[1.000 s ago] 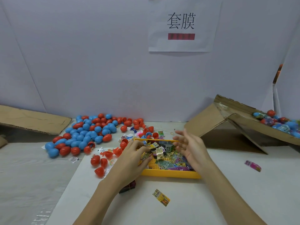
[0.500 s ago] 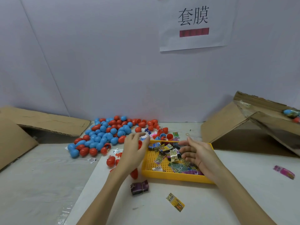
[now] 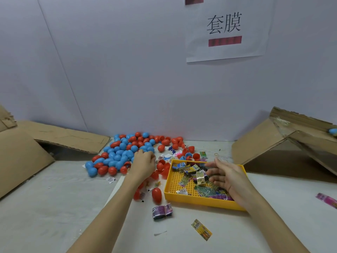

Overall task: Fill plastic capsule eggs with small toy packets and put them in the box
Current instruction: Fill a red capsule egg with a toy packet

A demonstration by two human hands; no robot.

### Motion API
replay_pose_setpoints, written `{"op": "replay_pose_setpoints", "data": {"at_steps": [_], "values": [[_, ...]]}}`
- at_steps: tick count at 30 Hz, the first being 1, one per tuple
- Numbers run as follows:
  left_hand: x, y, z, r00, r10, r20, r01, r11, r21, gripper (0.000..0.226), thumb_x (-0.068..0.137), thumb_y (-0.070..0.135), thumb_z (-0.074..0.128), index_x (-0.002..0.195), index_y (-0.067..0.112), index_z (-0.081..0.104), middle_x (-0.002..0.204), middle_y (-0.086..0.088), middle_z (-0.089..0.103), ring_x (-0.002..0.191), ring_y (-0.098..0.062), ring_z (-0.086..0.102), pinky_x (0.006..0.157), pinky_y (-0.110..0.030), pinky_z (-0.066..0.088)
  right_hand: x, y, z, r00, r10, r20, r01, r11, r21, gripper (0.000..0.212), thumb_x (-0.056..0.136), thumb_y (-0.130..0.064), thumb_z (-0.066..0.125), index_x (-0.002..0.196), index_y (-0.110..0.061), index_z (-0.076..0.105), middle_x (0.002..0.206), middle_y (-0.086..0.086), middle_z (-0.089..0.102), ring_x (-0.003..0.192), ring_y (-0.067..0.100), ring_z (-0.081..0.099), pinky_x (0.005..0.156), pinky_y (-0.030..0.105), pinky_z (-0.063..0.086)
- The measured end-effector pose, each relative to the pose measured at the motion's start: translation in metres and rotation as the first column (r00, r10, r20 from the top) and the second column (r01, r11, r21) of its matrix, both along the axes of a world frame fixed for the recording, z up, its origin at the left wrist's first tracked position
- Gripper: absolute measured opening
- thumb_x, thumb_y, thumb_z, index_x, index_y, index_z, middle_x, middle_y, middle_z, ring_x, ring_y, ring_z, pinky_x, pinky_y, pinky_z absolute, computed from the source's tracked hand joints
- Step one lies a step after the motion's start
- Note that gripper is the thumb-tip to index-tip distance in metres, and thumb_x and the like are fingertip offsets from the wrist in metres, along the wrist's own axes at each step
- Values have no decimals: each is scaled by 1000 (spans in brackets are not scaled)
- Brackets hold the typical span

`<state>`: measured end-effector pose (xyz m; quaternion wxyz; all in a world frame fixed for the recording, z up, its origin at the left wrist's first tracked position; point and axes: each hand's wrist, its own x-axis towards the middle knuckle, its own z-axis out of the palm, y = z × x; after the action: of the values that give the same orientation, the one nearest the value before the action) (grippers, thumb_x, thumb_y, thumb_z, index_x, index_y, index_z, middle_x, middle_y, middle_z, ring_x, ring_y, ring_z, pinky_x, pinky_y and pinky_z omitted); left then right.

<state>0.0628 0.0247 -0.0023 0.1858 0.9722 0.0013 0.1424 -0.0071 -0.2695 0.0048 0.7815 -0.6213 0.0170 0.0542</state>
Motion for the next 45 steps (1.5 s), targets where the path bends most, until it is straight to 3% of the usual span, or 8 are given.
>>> {"op": "replay_pose_setpoints", "data": {"at_steps": [8,13,19,24,28,35,38,45], "values": [[-57,-67,3,947,-147,284,244,906,-345,15,96,27,68,104,31,56,108,9,57,99,-6,52,81,-15,44,-1,-2,-3,998,29,48,-27,998,-49,28,103,-26,60,101,-4,79,87,17,75,67,20,69,56,23,57],[-75,-84,-7,877,-347,332,436,866,-246,28,99,24,65,115,31,42,103,8,63,91,-5,60,73,-20,51,-7,4,-2,974,69,216,-20,975,-222,21,104,-21,61,95,-15,80,84,13,74,67,20,67,56,23,54],[-76,-85,-13,745,-546,384,590,807,4,31,93,13,72,121,14,58,123,-2,60,101,-15,62,79,-15,51,-14,19,-2,908,177,379,43,861,-506,19,90,-46,70,103,-32,73,88,-2,76,72,18,74,62,25,57],[-77,-83,-10,719,-545,432,627,776,-64,40,92,4,73,129,18,63,126,-1,52,107,-7,54,86,-8,46,-14,20,-7,896,206,393,79,798,-597,29,88,-48,74,112,-33,68,89,-7,76,76,16,75,75,36,63],[-82,-89,-10,754,-492,435,618,756,-216,53,93,8,70,139,25,49,132,12,52,120,4,51,99,-12,45,-14,20,-5,884,211,417,101,784,-612,28,87,-53,69,103,-30,70,84,-8,75,71,14,73,74,40,62],[-82,-90,-11,775,-461,433,595,763,-253,39,92,13,73,128,17,60,124,8,55,116,-4,55,97,-25,52,-16,21,-7,896,243,371,73,745,-663,37,90,-63,57,88,-29,73,78,-10,74,70,9,72,68,29,59],[-83,-89,-9,772,-470,429,603,755,-258,39,97,16,68,135,16,60,127,5,56,119,-6,55,98,-25,52,-16,21,-7,892,186,413,128,771,-624,36,95,-59,52,90,-28,71,77,-10,74,67,12,72,65,26,58],[-87,-90,-6,787,-474,396,601,736,-312,40,100,13,63,140,15,54,132,7,63,121,-2,58,102,-20,49,-11,17,-9,894,150,422,115,834,-540,14,97,-29,71,111,-29,68,91,-8,75,74,17,75,62,23,57]]}}
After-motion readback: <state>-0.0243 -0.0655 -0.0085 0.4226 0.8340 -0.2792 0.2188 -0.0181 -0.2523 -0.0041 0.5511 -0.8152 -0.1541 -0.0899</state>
